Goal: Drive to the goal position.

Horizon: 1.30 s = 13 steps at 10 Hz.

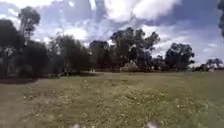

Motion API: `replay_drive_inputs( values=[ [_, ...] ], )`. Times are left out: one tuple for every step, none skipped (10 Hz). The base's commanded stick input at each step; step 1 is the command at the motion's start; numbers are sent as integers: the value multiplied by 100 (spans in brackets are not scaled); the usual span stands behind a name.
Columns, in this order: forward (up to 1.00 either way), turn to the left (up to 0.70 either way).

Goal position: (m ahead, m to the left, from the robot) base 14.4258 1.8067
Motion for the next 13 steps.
replay_drive_inputs(
  values=[
    [70, 0],
    [70, 0],
    [70, 0],
    [70, 0],
    [70, 0],
    [70, 0],
    [70, 0],
    [70, 0],
    [70, 0],
    [70, 0],
    [70, 0],
    [70, 0],
    [70, 0]
  ],
)
